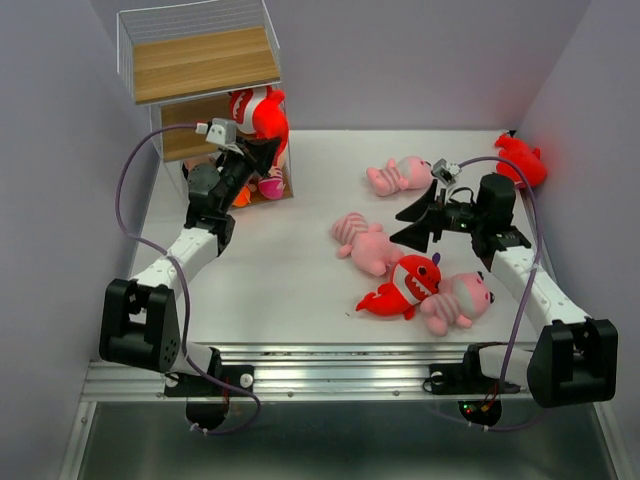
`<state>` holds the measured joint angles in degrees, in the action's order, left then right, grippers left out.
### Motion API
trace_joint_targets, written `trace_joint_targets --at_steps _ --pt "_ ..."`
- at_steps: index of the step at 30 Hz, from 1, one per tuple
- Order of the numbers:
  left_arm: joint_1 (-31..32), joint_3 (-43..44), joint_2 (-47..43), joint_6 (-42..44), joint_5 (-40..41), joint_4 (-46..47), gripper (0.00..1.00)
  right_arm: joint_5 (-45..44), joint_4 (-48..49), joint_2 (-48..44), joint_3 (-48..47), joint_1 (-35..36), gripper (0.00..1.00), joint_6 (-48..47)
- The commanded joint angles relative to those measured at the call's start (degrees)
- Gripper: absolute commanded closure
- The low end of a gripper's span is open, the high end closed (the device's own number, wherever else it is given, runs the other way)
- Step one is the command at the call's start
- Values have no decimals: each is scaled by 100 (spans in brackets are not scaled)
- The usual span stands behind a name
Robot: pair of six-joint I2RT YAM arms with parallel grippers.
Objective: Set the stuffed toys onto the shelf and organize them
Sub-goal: Place the stuffed toy onto shelf
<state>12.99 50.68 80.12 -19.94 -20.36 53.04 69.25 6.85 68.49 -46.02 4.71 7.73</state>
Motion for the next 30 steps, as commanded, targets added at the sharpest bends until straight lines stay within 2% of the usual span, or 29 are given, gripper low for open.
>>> trace_joint_targets --at_steps 1,8,17,30 --pt "-34 425 48 -211 -82 629 100 141 185 -116 14 -102 0 -52" --pt "-43 522 276 -317 67 752 100 185 194 -108 14 -102 0 -34" --pt "-192 663 628 -721 -126 1112 100 203 194 -108 14 -155 0 -17" --pt "-333 1128 997 -792 -337 893 100 247 194 -81 23 -155 0 -8"
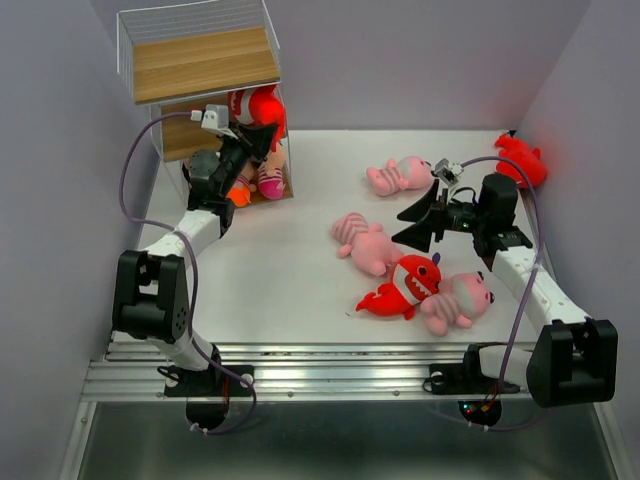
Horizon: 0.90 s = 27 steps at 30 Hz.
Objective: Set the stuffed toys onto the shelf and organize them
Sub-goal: Place the stuffed toy onto shelf
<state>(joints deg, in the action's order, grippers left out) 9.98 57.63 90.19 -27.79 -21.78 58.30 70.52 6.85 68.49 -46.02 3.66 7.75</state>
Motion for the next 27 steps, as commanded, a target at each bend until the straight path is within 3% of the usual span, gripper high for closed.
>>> trace_joint_targets --at_steps 1,12,27 --pt "-31 460 24 2 -204 340 100 120 202 -73 14 -50 0 -10" --pt "-40 855 420 -139 -608 409 100 120 194 -29 14 -50 0 -19" --pt "-163 627 526 -640 -722 815 100 129 194 -29 5 -102 0 -19"
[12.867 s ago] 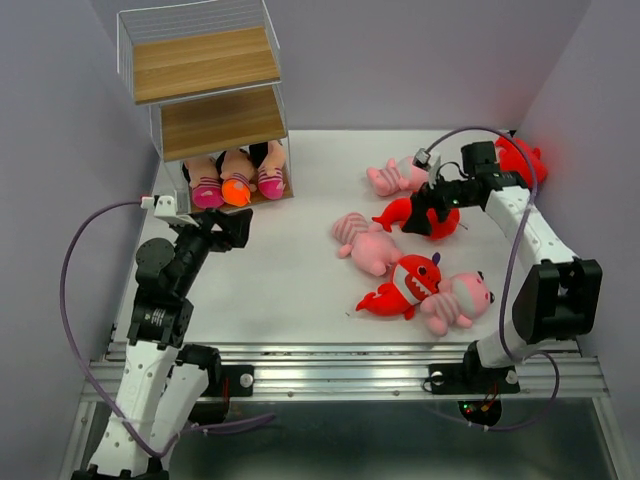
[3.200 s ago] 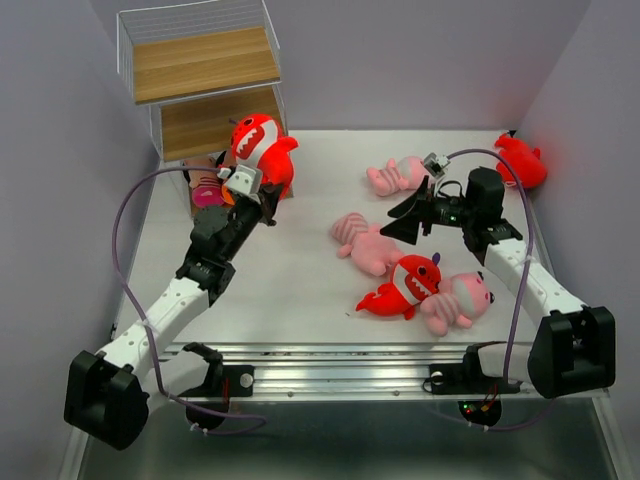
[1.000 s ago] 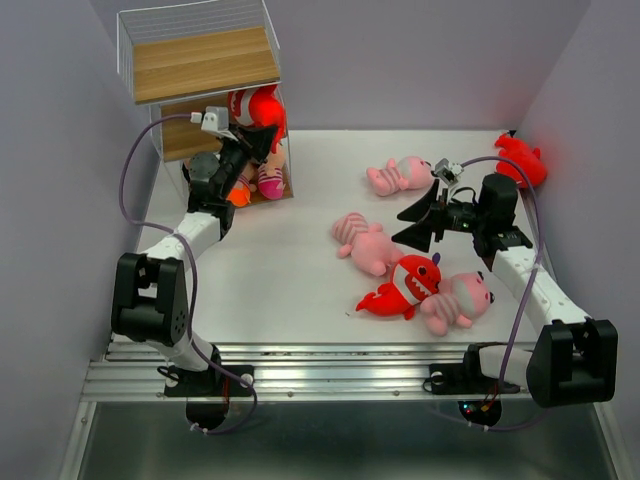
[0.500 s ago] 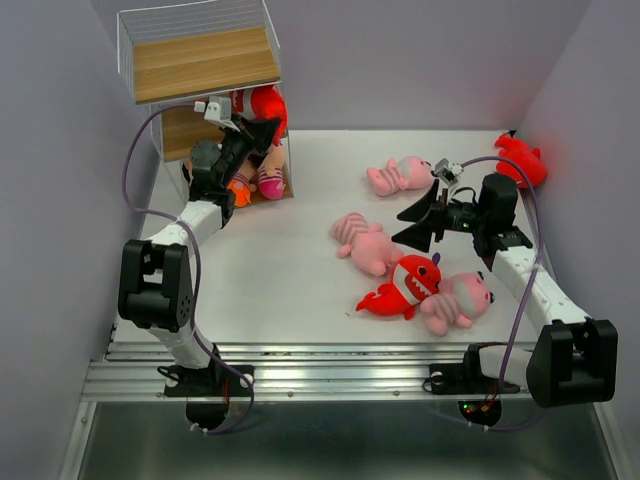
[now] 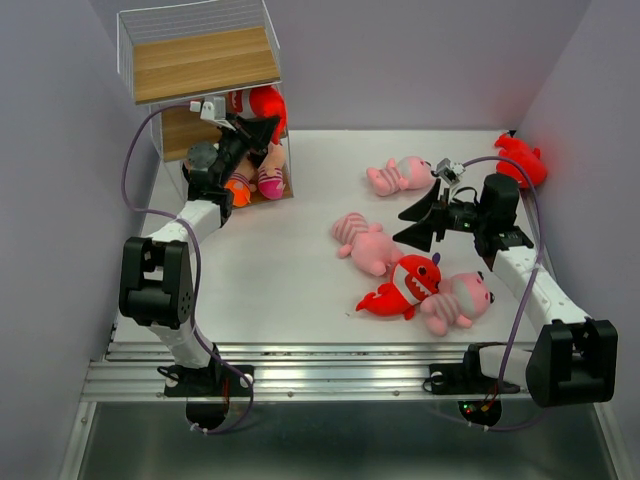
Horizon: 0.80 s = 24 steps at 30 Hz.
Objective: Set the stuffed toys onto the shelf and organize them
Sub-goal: Place the stuffed toy onto shelf
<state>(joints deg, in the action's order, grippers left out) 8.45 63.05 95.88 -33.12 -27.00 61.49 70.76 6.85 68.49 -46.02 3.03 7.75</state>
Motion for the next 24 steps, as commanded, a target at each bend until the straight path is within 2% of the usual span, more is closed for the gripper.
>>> trace_joint_targets --at_steps 1,6,12,13,18,20,21,24 --pt "-19 85 -51 -107 -200 460 100 104 194 -29 5 -39 0 -28" --pt "-19 -47 -139 -63 -130 206 100 104 194 -11 14 -39 0 -28" --pt "-19 -117 -236 69 -130 -172 95 104 202 7 14 -39 0 -28" --pt "-19 -117 -245 69 -130 -208 51 104 202 7 14 -39 0 -28" --pt "-19 -108 -236 34 -174 -278 50 96 194 7 14 -39 0 -45" --pt "-27 -117 -253 34 -174 -278 42 96 202 7 14 -39 0 -45" --pt "-27 -108 -254 25 -182 -287 35 87 202 7 23 -39 0 -45" --pt "-27 -117 -315 52 -182 -331 34 87 202 -2 14 -39 0 -45"
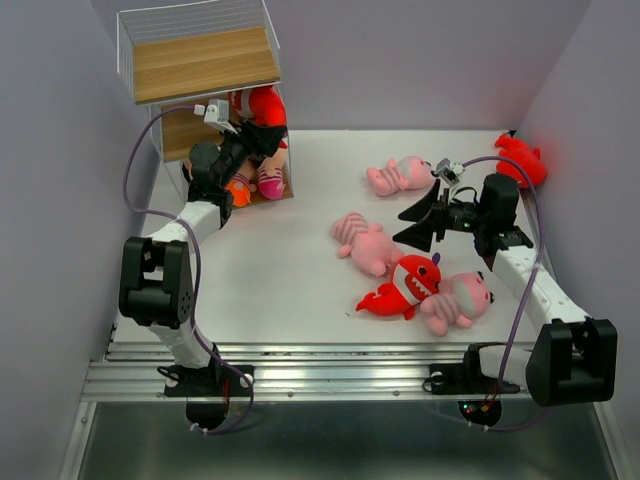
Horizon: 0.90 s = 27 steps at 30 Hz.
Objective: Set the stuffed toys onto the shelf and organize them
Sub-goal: Place the stuffed toy onto shelf
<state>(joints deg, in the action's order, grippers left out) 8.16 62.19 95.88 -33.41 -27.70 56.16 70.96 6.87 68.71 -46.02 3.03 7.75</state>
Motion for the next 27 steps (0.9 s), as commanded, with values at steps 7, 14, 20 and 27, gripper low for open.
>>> trace_joint_targets --at_steps 7,14,20,27 --pt "1 -137 -596 212 -16 44 18 76 200 -24 14 -39 0 -45" --pt "1 -172 -772 370 11 -298 2 76 200 -24 14 -39 0 -54" --pt "-8 -243 -851 414 54 -439 2 76 192 -42 14 -39 0 -63" --pt "-25 -252 -921 546 142 -843 2 85 200 -59 14 -39 0 -72"
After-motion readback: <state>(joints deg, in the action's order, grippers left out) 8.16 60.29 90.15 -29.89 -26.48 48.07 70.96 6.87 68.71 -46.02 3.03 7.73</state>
